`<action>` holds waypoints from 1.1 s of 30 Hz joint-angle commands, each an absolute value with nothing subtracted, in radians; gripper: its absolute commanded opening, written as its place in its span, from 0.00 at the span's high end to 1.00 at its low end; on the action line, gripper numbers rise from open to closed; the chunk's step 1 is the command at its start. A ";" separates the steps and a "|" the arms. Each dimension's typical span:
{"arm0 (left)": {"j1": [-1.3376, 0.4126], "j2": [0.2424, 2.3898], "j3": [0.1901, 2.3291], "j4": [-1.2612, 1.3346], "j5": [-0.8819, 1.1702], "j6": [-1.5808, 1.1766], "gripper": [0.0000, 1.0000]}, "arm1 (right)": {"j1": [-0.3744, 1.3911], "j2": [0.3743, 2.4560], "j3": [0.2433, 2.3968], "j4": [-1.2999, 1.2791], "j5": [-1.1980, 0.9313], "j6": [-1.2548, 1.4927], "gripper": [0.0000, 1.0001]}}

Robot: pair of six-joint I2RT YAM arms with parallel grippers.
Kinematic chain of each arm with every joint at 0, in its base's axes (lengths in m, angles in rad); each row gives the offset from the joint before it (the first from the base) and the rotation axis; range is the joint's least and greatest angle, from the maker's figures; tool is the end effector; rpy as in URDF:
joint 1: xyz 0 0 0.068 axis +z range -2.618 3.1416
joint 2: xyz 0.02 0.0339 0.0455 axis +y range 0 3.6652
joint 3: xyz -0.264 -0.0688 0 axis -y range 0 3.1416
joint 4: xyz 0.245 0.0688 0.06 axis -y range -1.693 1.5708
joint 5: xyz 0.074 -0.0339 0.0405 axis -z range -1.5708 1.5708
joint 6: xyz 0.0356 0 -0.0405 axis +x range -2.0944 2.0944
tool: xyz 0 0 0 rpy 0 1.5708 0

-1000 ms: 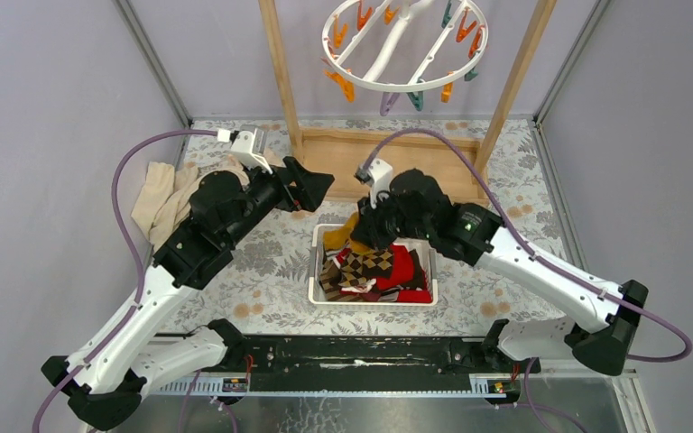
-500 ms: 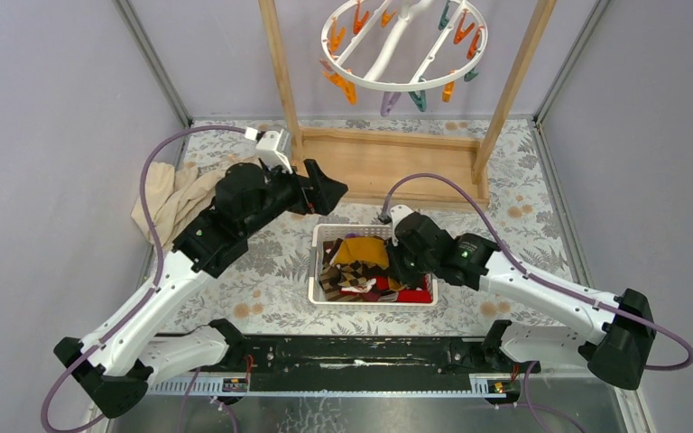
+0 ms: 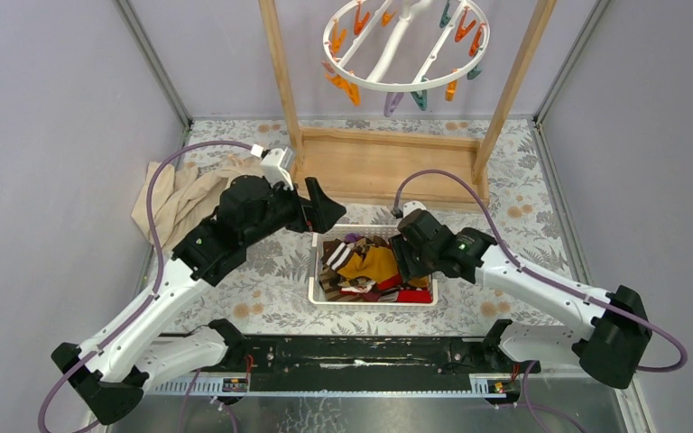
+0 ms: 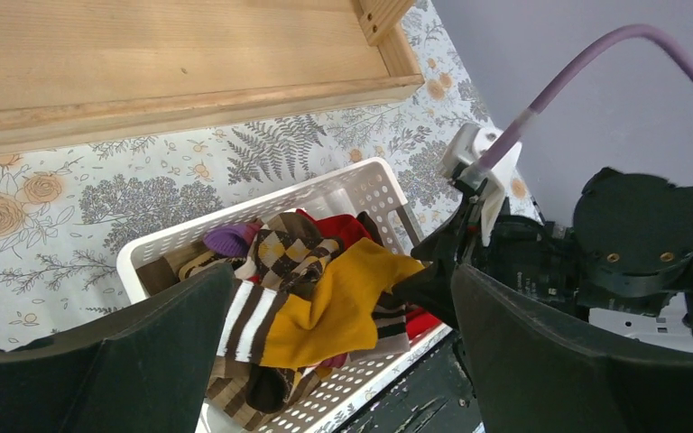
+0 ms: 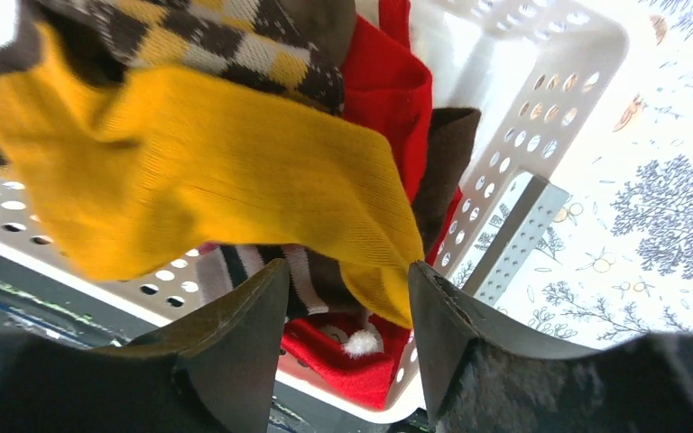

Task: Remove the socks clipped to the hanger
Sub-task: Place the sock in the bin.

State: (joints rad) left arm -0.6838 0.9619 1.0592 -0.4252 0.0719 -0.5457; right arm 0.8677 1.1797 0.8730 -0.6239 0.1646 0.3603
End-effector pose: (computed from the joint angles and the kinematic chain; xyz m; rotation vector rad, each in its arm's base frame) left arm 0.1617 -0.1351 0.3783 0.1895 1.9930 -0.8854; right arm 0.1572 0.1764 0.2533 -0.5634 2.4464 0.3101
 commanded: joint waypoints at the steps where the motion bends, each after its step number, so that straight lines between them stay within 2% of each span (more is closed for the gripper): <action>1: -0.690 0.929 1.035 -0.434 0.079 -0.557 0.01 | 0.863 1.129 1.001 -0.662 0.181 0.331 0.40; 5: -0.690 0.926 1.016 -0.433 0.078 -0.562 0.01 | 0.863 1.138 1.072 -0.632 0.123 0.317 0.40; 12: -0.692 0.921 0.999 -0.429 0.077 -0.567 0.01 | 0.903 1.309 1.119 -0.522 0.074 0.343 0.44; 18: -0.691 0.909 0.955 -0.431 0.077 -0.570 0.01 | 0.911 1.405 1.037 -0.403 0.118 0.398 0.48; 27: -0.693 0.925 0.929 -0.428 0.081 -0.573 0.01 | 0.921 1.623 0.804 -0.192 0.123 0.469 0.49; 30: -0.692 0.934 0.928 -0.430 0.070 -0.559 0.01 | 0.921 1.612 0.808 -0.198 0.117 0.452 0.45; 33: -0.693 0.945 0.939 -0.437 0.051 -0.543 0.01 | 0.921 1.497 0.859 -0.265 0.117 0.420 0.41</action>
State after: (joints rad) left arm -0.6876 0.9344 0.9363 -0.4286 0.0708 -0.5674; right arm 0.9123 1.5623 0.8547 -0.1837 0.1127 0.4355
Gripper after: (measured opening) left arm 0.986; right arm 0.559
